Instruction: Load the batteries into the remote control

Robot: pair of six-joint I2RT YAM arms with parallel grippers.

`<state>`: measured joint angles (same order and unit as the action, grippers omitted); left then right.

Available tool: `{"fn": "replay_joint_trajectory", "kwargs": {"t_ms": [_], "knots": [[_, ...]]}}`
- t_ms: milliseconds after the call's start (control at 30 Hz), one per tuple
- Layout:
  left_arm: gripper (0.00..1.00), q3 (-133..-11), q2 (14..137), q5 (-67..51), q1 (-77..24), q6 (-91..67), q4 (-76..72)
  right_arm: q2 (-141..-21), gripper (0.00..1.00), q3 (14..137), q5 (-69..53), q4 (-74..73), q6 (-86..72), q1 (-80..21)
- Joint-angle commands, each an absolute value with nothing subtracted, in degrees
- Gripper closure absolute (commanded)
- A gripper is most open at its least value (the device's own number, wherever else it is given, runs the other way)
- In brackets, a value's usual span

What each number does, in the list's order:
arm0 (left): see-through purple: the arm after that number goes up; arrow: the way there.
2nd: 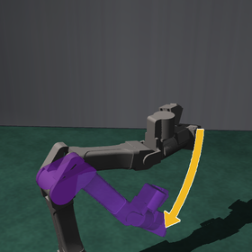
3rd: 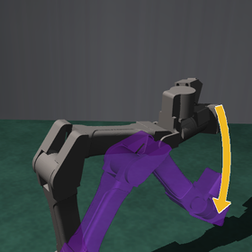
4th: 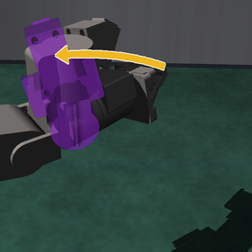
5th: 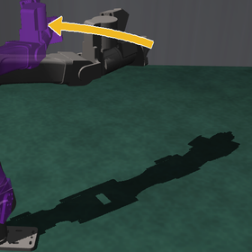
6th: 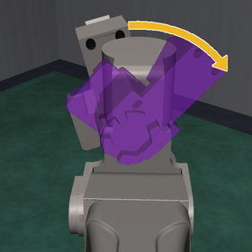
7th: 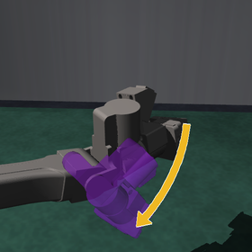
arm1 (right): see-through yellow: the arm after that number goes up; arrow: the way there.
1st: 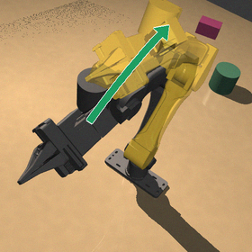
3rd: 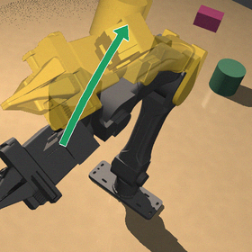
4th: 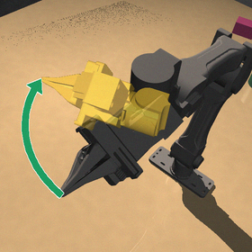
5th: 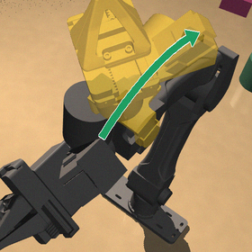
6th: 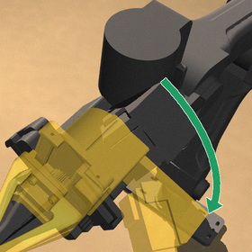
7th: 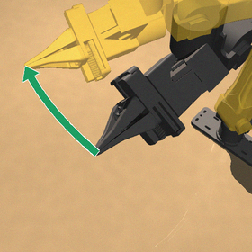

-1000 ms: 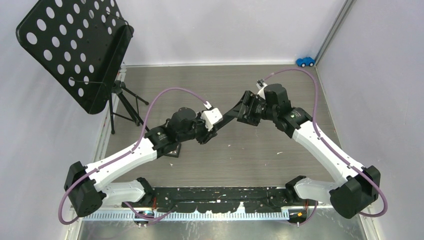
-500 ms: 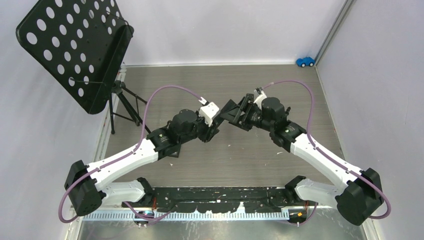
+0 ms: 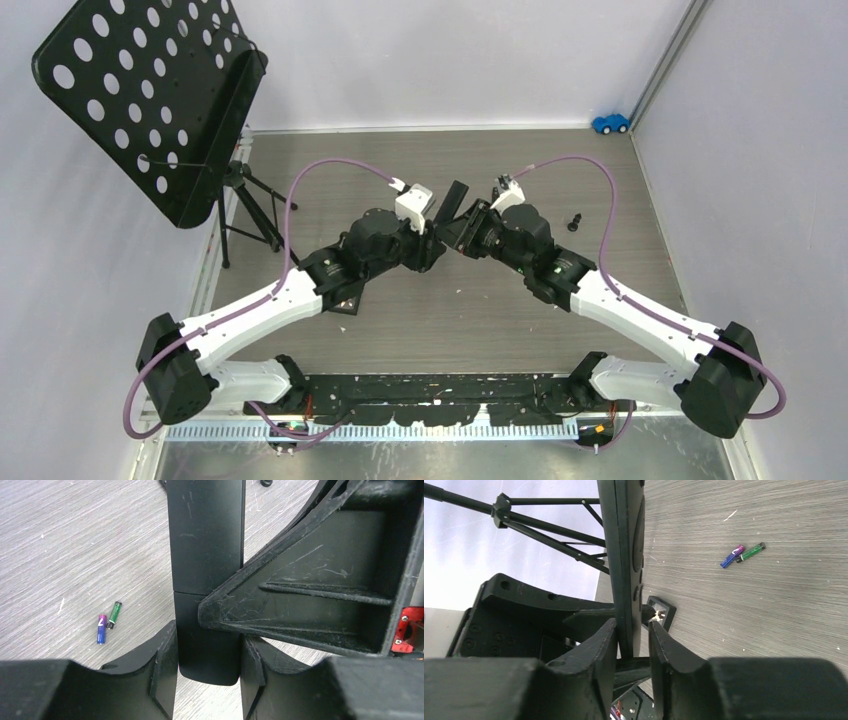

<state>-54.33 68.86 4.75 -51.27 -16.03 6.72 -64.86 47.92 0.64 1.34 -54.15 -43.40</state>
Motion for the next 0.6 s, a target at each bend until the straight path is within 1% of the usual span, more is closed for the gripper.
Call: {"fn": "replay_joint_trajectory", "kwargs": {"t_ms": [0, 33, 133, 200, 267, 300, 367, 567], "knots": [[0.82, -56.08, 66.97, -0.59, -51.50, -17.19, 2.51, -62.97, 0.78, 47.19, 5.40, 6.92, -53.10, -43.31], [0.71, -55.69, 66.54, -2.59, -51.50, -16.96, 2.28, -62.48, 0.82, 47.00, 5.40, 7.26, -52.82, -43.32], [0.43, -53.63, 64.58, -7.29, -51.50, -16.18, 0.46, -60.95, 0.94, 46.91, 4.81, 8.39, -51.88, -43.24], [0.28, -51.88, 62.78, -9.29, -51.48, -15.56, -2.45, -59.76, 0.98, 47.27, 3.88, 8.09, -50.76, -43.24], [0.13, -51.37, 61.43, -9.38, -51.30, -16.83, -2.68, -58.99, 1.00, 48.60, 3.22, 5.44, -49.79, -43.01], [0.10, -51.91, 61.15, -10.44, -50.86, -17.43, -1.90, -58.69, 1.00, 49.36, 2.67, 4.02, -49.26, -42.68], [0.07, -53.27, 60.83, -13.53, -49.22, -19.10, -0.29, -57.56, 1.00, 49.47, 0.92, 3.00, -48.70, -41.74], [0.04, -55.53, 60.67, -25.00, -41.52, -31.38, -2.63, -53.76, 1.00, 47.73, -10.67, 4.68, -46.92, -37.57]]}}
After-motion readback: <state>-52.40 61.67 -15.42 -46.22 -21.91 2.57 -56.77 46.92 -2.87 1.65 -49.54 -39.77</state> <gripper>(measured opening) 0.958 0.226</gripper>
